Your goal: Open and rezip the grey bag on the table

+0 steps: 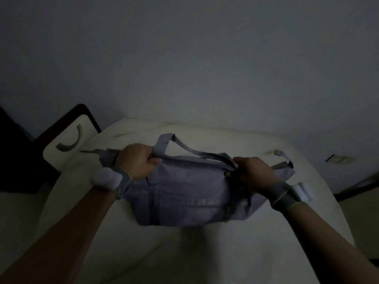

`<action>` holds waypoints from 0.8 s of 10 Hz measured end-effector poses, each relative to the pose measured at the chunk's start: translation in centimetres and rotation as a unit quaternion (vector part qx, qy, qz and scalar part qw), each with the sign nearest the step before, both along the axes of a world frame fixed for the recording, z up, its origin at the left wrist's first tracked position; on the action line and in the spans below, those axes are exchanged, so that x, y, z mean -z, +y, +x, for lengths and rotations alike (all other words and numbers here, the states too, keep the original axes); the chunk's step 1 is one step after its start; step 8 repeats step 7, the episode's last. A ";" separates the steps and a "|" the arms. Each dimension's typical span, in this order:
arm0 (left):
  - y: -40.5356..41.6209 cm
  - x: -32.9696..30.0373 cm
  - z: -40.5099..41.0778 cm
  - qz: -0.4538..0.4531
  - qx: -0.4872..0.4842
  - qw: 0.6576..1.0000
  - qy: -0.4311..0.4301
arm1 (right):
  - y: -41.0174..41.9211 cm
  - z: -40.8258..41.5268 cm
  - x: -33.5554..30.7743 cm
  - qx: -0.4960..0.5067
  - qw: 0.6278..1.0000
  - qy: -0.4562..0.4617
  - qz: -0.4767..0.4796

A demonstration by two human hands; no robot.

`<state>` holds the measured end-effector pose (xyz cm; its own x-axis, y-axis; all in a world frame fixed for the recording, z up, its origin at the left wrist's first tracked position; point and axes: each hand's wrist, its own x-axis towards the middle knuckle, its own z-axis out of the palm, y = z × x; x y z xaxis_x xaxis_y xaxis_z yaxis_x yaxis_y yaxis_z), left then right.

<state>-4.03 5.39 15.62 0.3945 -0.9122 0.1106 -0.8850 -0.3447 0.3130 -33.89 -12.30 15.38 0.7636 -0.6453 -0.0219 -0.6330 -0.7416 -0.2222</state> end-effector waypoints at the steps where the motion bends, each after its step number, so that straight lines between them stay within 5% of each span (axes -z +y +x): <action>1: -1.5 1.7 0.7 0.106 -0.006 0.992 -0.067 | -1.1 1.1 1.4 0.001 0.999 0.039 -0.029; 5: -1.8 8.1 1.3 0.175 0.051 0.983 -0.034 | -2.0 -0.5 5.8 0.043 0.995 0.081 0.042; 8: -4.8 1.9 2.7 0.241 0.110 0.964 -0.039 | -3.2 1.5 1.8 -0.031 0.985 0.149 0.076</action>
